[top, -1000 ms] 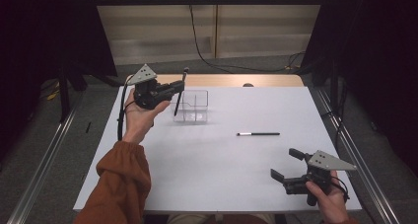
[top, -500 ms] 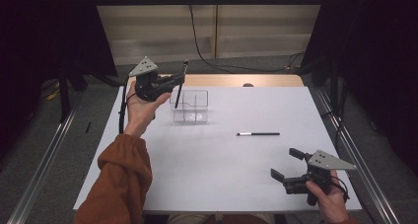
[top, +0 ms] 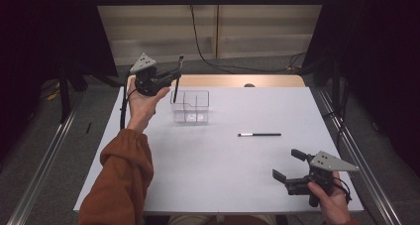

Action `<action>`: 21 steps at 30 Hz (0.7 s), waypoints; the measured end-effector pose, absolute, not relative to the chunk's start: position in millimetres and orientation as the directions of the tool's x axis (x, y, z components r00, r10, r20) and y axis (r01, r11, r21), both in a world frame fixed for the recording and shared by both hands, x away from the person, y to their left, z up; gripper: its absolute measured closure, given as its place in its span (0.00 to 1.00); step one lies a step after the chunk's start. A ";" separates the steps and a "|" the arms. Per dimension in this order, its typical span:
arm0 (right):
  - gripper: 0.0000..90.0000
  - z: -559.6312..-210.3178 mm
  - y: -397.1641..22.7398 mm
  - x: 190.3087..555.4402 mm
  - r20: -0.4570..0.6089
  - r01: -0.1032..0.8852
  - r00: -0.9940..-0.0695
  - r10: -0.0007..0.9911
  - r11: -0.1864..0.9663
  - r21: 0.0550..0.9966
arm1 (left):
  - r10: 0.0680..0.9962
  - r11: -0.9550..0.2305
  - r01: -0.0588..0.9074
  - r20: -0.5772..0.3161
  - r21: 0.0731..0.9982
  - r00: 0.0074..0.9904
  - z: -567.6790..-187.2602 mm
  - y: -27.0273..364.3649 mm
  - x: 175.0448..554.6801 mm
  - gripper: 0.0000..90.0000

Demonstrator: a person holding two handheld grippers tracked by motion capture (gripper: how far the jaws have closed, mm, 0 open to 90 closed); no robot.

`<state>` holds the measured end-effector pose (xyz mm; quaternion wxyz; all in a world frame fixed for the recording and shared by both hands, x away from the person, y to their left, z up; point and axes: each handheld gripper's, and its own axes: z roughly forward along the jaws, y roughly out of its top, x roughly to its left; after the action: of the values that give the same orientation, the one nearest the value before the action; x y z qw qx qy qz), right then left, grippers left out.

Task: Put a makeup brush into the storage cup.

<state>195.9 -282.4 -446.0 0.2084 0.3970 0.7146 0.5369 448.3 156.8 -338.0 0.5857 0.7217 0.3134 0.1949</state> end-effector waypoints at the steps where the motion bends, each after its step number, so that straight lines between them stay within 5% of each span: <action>1: 0.00 -446.2 -282.4 196.0 0.130 0.344 -0.596 0.793 0.106 0.933 | 0.684 -0.124 0.222 -0.079 0.967 0.725 -338.3 156.1 448.9 0.93; 21: 0.00 -447.2 -283.9 195.0 0.132 0.347 -0.596 0.792 0.106 0.932 | 0.705 -0.129 0.226 -0.071 0.966 0.705 -357.8 148.6 473.6 0.93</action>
<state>195.0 -283.9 -447.2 0.2073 0.3989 0.7141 0.5367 473.6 148.6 -357.8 0.5758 0.7219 0.3226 0.2080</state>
